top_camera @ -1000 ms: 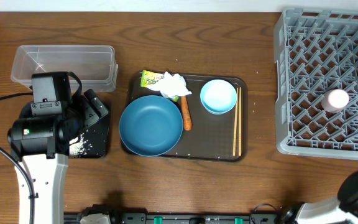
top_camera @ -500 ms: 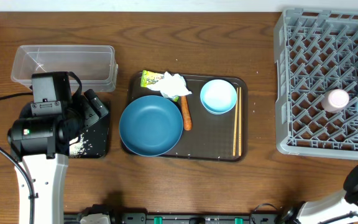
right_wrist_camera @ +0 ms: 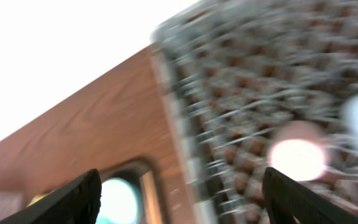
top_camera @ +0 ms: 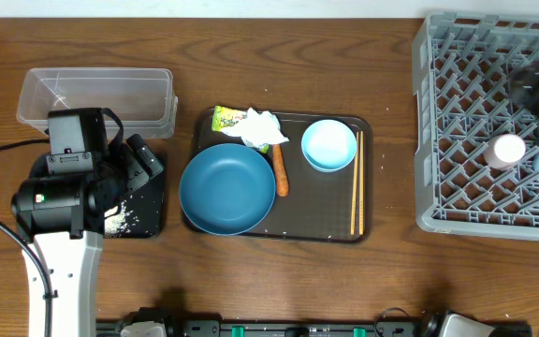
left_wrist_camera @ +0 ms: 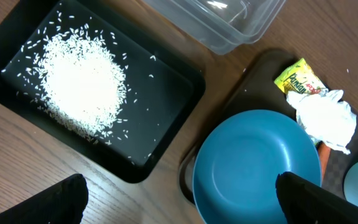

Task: Sort waste into correct bins and load items into the dishwasher rack
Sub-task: 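Reach the right gripper down to the rim of the light-blue bowl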

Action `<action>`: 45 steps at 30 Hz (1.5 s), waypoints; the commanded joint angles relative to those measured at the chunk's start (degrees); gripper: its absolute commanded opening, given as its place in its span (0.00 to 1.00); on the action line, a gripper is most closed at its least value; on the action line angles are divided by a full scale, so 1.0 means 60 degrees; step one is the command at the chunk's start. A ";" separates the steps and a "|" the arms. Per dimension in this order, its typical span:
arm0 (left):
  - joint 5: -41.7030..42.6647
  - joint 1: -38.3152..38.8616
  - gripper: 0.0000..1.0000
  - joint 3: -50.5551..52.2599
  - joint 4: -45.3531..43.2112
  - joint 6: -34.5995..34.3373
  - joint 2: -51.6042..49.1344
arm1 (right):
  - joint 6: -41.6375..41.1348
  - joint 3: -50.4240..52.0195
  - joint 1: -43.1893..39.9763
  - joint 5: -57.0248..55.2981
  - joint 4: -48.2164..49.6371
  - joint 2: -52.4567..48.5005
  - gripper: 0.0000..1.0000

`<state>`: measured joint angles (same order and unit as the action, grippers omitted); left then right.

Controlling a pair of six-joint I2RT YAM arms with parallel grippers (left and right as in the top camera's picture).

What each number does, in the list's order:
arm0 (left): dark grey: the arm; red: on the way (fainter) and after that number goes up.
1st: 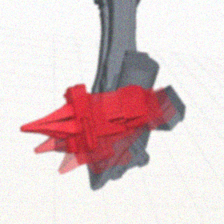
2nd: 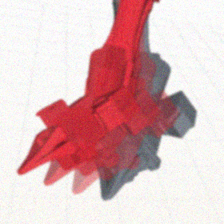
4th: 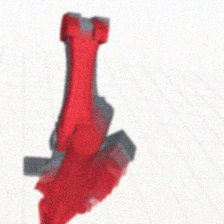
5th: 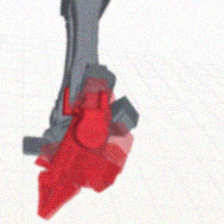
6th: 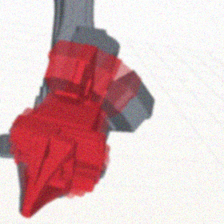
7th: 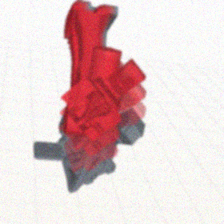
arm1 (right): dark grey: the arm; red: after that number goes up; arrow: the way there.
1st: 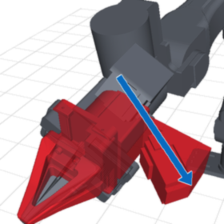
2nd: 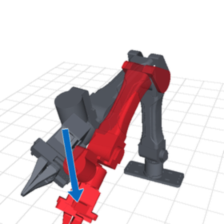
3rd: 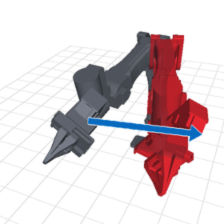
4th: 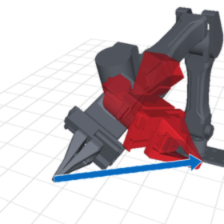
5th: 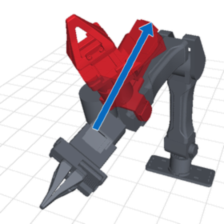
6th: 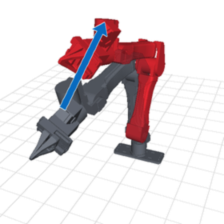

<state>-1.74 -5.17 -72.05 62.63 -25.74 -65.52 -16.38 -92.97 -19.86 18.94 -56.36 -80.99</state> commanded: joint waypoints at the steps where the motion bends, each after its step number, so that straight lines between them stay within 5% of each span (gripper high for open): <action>1: -0.0073 -0.0055 0.99 -0.0157 0.0022 -0.0084 -0.0011 | -0.0124 0.0000 0.1235 0.0601 -0.0171 -0.0058 0.83; 7: -0.0073 -0.0055 0.99 -0.0157 0.0022 -0.0084 -0.0011 | -0.0124 0.0036 0.3774 -0.0171 -0.0262 -0.0758 0.85; 15: -0.0073 -0.0055 0.99 -0.0157 0.0022 -0.0084 -0.0011 | -0.0127 0.0036 0.5395 -0.0481 0.0047 -0.1996 0.85; 45: -0.0073 -0.0055 0.99 -0.0157 0.0022 -0.0084 -0.0011 | 0.0459 0.0036 0.7308 -0.0900 0.0146 -0.2616 0.90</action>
<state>-1.72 -5.17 -72.05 62.63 -25.74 -65.52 -15.44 -92.92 21.12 15.59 -55.72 -96.90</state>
